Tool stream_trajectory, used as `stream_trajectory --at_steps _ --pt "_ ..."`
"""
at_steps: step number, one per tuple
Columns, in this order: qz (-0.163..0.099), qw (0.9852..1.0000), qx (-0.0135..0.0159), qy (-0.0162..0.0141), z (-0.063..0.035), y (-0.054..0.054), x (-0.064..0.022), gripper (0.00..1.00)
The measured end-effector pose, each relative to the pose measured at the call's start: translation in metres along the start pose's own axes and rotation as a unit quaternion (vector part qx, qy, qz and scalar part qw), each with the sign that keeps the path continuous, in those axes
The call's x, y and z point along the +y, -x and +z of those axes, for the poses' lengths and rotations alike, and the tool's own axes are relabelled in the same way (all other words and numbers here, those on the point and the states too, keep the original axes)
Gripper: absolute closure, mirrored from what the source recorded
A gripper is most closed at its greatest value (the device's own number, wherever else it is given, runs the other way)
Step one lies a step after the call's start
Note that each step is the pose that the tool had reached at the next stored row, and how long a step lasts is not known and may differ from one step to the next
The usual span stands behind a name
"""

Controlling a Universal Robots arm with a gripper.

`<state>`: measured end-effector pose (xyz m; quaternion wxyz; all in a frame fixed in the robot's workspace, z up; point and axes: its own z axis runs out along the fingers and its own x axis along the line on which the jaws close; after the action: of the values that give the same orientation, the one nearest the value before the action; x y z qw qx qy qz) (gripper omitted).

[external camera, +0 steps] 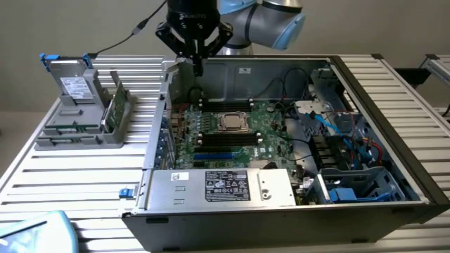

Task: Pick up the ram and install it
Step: 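Reach for the ram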

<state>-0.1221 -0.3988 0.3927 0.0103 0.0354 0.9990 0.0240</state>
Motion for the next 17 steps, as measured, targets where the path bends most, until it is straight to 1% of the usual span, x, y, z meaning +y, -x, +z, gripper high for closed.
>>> stream_trajectory --at_steps 6,17 --pt "0.0 1.0 0.0002 0.0 -0.0001 -0.006 -0.0005 0.89" --pt "0.0 1.0 0.0011 0.0 -0.0006 -0.03 -0.0022 0.89"
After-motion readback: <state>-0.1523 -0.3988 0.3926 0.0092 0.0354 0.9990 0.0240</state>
